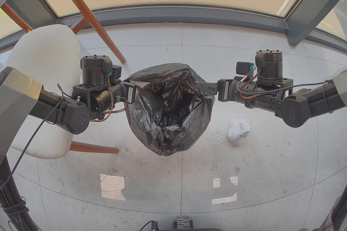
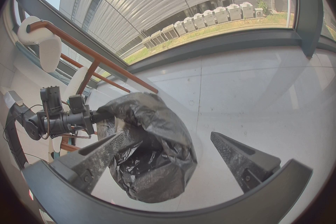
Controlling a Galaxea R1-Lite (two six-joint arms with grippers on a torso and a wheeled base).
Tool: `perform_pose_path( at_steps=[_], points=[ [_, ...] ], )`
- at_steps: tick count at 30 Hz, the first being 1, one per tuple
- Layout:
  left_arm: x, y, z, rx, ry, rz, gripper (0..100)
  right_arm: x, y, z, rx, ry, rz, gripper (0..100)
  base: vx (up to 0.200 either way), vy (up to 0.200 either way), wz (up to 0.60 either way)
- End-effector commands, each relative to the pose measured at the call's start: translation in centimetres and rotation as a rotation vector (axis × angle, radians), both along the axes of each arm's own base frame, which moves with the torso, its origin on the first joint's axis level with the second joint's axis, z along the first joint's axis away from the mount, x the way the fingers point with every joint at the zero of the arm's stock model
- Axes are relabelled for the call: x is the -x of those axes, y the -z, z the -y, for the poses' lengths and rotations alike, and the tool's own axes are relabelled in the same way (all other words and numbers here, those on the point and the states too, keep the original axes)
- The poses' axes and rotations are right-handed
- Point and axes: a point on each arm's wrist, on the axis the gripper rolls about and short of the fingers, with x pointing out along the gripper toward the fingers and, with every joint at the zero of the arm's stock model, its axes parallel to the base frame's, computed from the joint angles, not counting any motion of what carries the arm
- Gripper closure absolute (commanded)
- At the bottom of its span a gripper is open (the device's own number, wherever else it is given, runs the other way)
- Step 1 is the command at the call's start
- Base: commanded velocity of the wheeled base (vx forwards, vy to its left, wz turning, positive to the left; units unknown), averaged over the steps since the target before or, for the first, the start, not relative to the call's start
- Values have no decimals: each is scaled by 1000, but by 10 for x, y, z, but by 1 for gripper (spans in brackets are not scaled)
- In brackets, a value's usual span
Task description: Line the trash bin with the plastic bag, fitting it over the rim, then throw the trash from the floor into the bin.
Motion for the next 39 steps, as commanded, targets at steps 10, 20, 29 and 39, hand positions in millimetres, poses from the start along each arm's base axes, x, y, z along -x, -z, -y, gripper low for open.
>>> perform_pose_path(
  at_steps=[10, 20, 29, 39],
  points=[
    [-3, -1, 1, 7, 0, 12, 0, -16, 16, -9, 65, -21, 30, 0, 0, 0, 0],
    [27, -16, -7, 10, 12, 22, 0, -64, 25, -22, 46, 2, 90, 0, 0, 0, 0],
    [28, -14, -8, 9, 11, 20, 0, -105, 42, -17, 58, 43, 140, 0, 0, 0, 0],
    [38, -9, -7, 10, 24, 16, 0, -134, 25, -9, 11, 132, 100, 0, 0, 0, 0]
  ],
)
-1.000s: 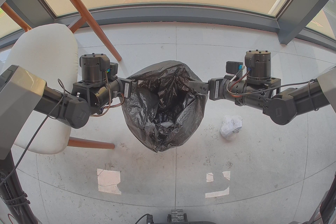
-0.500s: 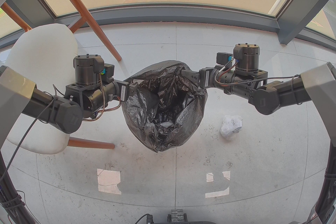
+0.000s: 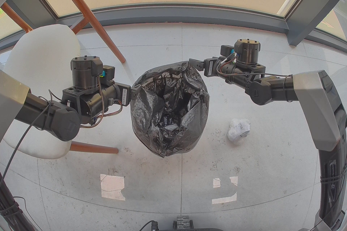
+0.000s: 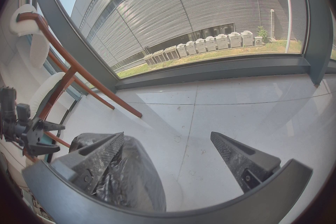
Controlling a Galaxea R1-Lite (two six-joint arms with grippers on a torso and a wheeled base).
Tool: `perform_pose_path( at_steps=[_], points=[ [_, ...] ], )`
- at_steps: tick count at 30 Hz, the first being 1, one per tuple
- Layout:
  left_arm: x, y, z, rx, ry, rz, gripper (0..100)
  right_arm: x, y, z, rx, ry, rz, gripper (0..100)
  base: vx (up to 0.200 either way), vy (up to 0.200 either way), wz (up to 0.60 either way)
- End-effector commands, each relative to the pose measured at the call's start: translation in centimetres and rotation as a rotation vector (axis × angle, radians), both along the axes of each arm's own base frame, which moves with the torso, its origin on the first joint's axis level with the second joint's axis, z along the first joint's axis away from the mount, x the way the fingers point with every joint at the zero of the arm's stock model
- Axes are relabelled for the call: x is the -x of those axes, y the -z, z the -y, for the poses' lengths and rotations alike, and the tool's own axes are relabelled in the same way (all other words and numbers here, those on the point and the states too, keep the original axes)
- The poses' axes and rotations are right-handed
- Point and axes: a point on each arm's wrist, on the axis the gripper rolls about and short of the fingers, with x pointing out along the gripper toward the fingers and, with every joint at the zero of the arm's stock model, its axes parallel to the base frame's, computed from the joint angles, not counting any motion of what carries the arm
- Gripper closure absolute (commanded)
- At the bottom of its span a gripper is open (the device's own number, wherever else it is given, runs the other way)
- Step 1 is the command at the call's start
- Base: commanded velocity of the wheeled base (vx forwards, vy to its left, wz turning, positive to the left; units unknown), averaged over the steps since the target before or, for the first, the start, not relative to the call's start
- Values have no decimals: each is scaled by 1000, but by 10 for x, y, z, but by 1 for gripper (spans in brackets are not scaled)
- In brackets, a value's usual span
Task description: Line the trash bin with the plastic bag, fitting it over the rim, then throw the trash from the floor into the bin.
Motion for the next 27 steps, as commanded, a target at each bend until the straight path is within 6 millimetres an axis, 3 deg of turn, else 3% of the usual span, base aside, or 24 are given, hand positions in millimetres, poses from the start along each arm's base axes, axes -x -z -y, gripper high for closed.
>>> perform_pose_path(
  at_steps=[1, 4, 6, 8, 11, 16, 20, 23, 27],
  points=[
    [7, 2, -1, 0, 6, -4, 0, -14, 20, 7, -25, 49, -109, 0, 0, 0, 0],
    [6, 3, 0, -1, 6, -5, 0, -12, 16, 8, -53, 60, -146, 0, 0, 0, 0],
    [5, 4, 0, -4, 4, -7, 0, -10, -1, 20, -71, 83, -147, 0, 0, 0, 0],
    [5, 5, 0, -4, 4, -9, 0, -9, -19, 41, -78, 119, -116, 0, 0, 0, 0],
    [4, 3, 0, -2, 3, -3, 0, -3, -21, 83, -58, 187, -150, 0, 0, 0, 0],
    [9, 3, 6, 0, 25, -4, 0, 29, -29, 148, 3, 260, -214, 0, 0, 0, 0],
    [14, 3, 11, -2, 63, -9, 0, 67, -7, 190, 87, 236, -307, 0, 0, 0, 0],
    [20, 4, 10, -2, 111, -18, 0, 91, 20, 229, 168, 258, -387, 0, 0, 0, 0],
    [23, 8, 11, -2, 123, -26, 0, 108, 28, 238, 177, 272, -411, 0, 0, 0, 0]
  ],
)
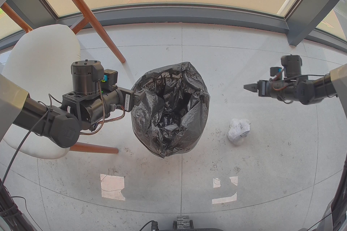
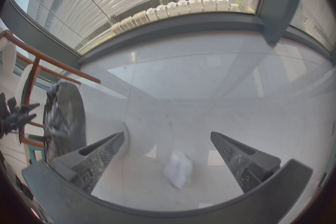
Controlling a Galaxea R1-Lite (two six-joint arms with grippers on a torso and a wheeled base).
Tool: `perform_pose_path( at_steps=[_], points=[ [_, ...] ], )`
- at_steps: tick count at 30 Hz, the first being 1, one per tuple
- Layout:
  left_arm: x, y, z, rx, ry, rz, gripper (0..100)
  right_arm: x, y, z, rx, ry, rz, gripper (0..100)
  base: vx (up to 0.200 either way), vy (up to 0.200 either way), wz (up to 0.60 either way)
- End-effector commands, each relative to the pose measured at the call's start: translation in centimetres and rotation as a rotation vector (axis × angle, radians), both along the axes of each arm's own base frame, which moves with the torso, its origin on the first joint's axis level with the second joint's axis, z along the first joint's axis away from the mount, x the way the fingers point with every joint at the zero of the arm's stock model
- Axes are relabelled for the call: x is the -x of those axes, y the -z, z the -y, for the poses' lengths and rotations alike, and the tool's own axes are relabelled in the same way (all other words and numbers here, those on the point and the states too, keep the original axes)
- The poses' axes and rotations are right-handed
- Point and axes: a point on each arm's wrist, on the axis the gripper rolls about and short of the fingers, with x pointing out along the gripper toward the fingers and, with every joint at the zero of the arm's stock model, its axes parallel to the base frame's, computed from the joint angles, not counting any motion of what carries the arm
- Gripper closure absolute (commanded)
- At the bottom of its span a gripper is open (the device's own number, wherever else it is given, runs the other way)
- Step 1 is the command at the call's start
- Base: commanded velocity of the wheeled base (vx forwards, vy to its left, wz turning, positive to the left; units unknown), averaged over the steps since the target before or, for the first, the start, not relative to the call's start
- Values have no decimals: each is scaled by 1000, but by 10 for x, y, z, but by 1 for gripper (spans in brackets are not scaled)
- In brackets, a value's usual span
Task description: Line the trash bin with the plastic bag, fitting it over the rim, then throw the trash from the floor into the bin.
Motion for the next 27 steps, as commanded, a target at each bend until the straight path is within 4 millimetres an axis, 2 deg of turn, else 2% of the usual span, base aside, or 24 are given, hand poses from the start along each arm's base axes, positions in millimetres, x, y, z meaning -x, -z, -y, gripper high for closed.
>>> perform_pose_path(
  at_steps=[1, 5, 6, 9, 12, 14, 16, 19, 20, 21, 23, 24, 27],
  points=[
    [9, 4, 5, 8, 61, 2, 0, 71, -5, 61, 47, 36, -13, 0, 0, 0, 0],
    [3, 4, 7, 16, 59, 13, 0, 72, -1, 49, 45, 4, 28, 0, 0, 0, 0],
    [-5, 5, 10, 20, 56, 18, 0, 72, 1, 46, 46, -3, 57, 0, 0, 0, 0],
    [-12, -7, 16, 39, 60, 60, 0, 77, 4, 48, 48, 3, 70, 0, 0, 0, 0],
    [-10, -9, 23, 46, 80, 72, 0, 83, 6, 65, 49, 53, 61, 0, 0, 0, 0],
    [-4, -9, 30, 50, 104, 66, 0, 89, 9, 87, 48, 116, 43, 0, 0, 0, 0],
    [2, -6, 31, 63, 109, 47, 0, 97, 18, 108, 43, 177, 8, 0, 0, 0, 0],
    [8, -4, 29, 61, 111, 48, 0, 110, 33, 126, 40, 233, -48, 0, 0, 0, 0],
    [8, -4, 29, 61, 111, 48, 0, 110, 33, 126, 40, 233, -48, 0, 0, 0, 0],
    [9, -1, 28, 55, 109, 38, 0, 114, 44, 131, 28, 236, -74, 0, 0, 0, 0],
    [9, -1, 28, 54, 109, 37, 0, 115, 50, 130, 18, 226, -85, 0, 0, 0, 0],
    [9, -2, 28, 54, 110, 40, 0, 117, 60, 127, 6, 207, -92, 0, 0, 0, 0],
    [9, -3, 28, 53, 112, 45, 0, 105, 76, 116, -3, 174, -93, 0, 0, 0, 0]
  ],
)
